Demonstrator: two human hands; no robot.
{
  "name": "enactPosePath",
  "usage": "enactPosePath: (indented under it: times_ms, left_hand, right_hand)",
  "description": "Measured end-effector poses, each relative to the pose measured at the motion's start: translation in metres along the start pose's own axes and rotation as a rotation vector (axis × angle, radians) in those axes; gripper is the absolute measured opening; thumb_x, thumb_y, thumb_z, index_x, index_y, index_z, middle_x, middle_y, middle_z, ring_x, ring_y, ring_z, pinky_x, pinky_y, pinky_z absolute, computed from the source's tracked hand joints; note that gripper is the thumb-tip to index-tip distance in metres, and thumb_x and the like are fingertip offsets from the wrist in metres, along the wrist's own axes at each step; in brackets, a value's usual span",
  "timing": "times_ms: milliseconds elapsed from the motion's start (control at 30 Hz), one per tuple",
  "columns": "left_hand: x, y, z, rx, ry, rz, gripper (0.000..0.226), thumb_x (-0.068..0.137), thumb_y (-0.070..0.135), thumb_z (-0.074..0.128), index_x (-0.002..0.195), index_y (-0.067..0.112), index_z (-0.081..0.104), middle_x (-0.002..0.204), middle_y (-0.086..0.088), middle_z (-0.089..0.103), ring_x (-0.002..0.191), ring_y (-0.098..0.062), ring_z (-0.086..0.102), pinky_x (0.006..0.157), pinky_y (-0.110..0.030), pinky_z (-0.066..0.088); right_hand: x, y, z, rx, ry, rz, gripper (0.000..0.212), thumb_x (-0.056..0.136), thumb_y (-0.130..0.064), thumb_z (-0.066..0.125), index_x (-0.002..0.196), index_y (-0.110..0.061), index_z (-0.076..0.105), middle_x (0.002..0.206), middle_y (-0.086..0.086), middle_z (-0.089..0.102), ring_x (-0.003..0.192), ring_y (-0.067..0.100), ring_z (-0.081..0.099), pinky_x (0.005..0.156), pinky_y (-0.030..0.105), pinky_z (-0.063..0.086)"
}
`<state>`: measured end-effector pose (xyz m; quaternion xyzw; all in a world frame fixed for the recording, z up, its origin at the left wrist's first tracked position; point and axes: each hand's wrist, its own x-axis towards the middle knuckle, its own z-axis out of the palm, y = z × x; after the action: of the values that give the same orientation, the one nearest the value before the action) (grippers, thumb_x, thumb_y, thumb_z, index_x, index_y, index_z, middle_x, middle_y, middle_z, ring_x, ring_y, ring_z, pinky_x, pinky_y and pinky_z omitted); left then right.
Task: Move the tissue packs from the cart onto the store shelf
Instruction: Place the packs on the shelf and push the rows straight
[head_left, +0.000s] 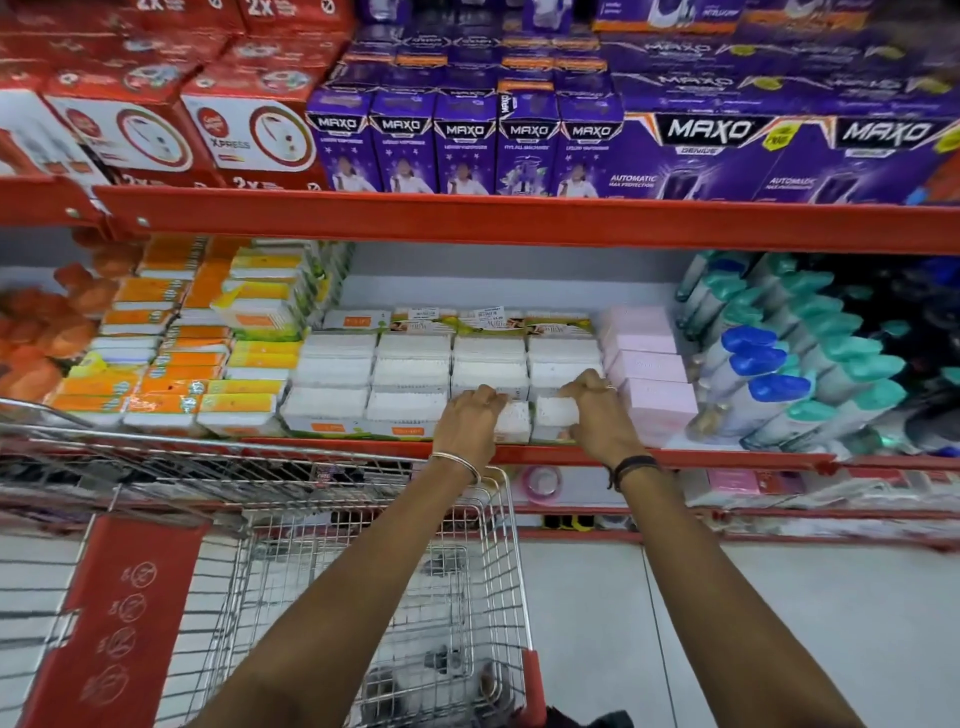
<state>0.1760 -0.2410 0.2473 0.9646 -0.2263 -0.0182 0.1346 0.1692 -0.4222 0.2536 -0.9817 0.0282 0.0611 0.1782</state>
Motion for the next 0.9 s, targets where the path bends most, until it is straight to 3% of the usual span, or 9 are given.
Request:
enactPosePath:
  times_ms: [100,267,433,500,600,667,733,800,900]
  left_hand:
    - [0.005,-0.003,0.003,-0.045,-0.029,0.001,0.065,0.073,-0.018,0.052,0.132,0.007,0.045,0.132,-0.014,0.051,0.120,-0.032,0.045,0.107,-0.039,0.036]
    - [0.005,-0.007,0.013,-0.085,0.020,0.041,0.062,0.069,-0.025,0.052,0.126,-0.002,0.050,0.130,-0.022,0.053,0.121,-0.037,0.046,0.109,-0.043,0.033]
    - [-0.006,-0.004,0.024,-0.157,0.257,0.000,0.049,0.067,-0.017,0.061,0.114,0.000,0.059,0.123,-0.022,0.058,0.120,-0.038,0.048,0.106,-0.050,0.037]
    - [-0.017,0.010,0.026,-0.378,0.419,-0.167,0.039,0.075,-0.008,0.062,0.113,0.000,0.055,0.122,-0.022,0.052,0.118,-0.034,0.043,0.103,-0.040,0.036]
    - [-0.024,0.038,0.018,-0.843,0.586,-0.640,0.037,0.084,0.006,0.064,0.115,-0.004,0.046,0.122,-0.024,0.041,0.114,-0.031,0.040,0.100,-0.025,0.030]
    - [-0.015,0.045,0.018,-1.172,0.490,-1.052,0.048,0.086,0.015,0.066,0.122,-0.004,0.040,0.131,-0.022,0.038,0.117,-0.035,0.044,0.101,-0.035,0.039]
    - [-0.004,0.040,0.019,-1.463,0.370,-1.315,0.055,0.084,0.025,0.068,0.122,0.000,0.038,0.128,-0.021,0.047,0.105,-0.036,0.054,0.087,-0.041,0.052]
    - [0.003,0.039,0.018,-1.650,0.333,-1.373,0.057,0.084,0.031,0.067,0.122,0.002,0.037,0.117,-0.024,0.056,0.084,-0.030,0.061,0.063,-0.034,0.056]
    - [0.010,0.039,0.011,-1.740,0.368,-1.388,0.056,0.087,0.026,0.065,0.125,0.001,0.032,0.109,-0.022,0.056,0.071,-0.026,0.063,0.062,-0.032,0.056]
  right_hand:
    - [0.004,0.004,0.007,0.022,-0.031,-0.008,0.061,0.071,0.011,0.068,0.126,-0.012,0.053,0.118,0.009,0.047,0.117,0.028,0.047,0.113,0.044,0.028]
    - [0.001,0.007,0.011,0.081,0.018,-0.053,0.061,0.074,0.016,0.061,0.129,-0.009,0.050,0.125,0.012,0.048,0.118,0.030,0.048,0.106,0.036,0.037]
    - [-0.021,0.002,0.018,0.327,0.170,0.000,0.052,0.079,0.005,0.061,0.128,-0.008,0.049,0.135,0.013,0.047,0.124,0.027,0.044,0.105,0.029,0.036]
    - [-0.033,-0.009,0.019,0.478,0.373,0.105,0.039,0.082,-0.003,0.064,0.120,-0.005,0.054,0.127,0.014,0.051,0.114,0.025,0.050,0.100,0.027,0.041]
    - [-0.043,-0.026,0.021,0.880,0.532,0.438,0.021,0.084,-0.009,0.066,0.098,0.000,0.054,0.096,0.013,0.055,0.078,0.019,0.056,0.070,0.005,0.044]
    - [-0.040,-0.028,0.026,1.153,0.421,0.726,0.025,0.084,-0.019,0.067,0.094,-0.002,0.051,0.078,0.006,0.054,0.067,0.019,0.054,0.057,0.013,0.043]
    - [-0.036,-0.028,0.027,1.421,0.241,0.911,0.031,0.087,-0.025,0.064,0.107,-0.003,0.054,0.073,0.006,0.054,0.062,0.019,0.054,0.053,0.020,0.045]
    - [-0.029,-0.024,0.029,1.596,0.147,0.957,0.043,0.090,-0.024,0.060,0.121,0.005,0.048,0.093,0.015,0.061,0.083,0.024,0.062,0.073,0.025,0.052]
    - [-0.019,-0.016,0.035,1.660,0.078,0.959,0.050,0.091,-0.026,0.059,0.128,0.002,0.042,0.128,0.025,0.052,0.097,0.025,0.060,0.097,0.031,0.049]
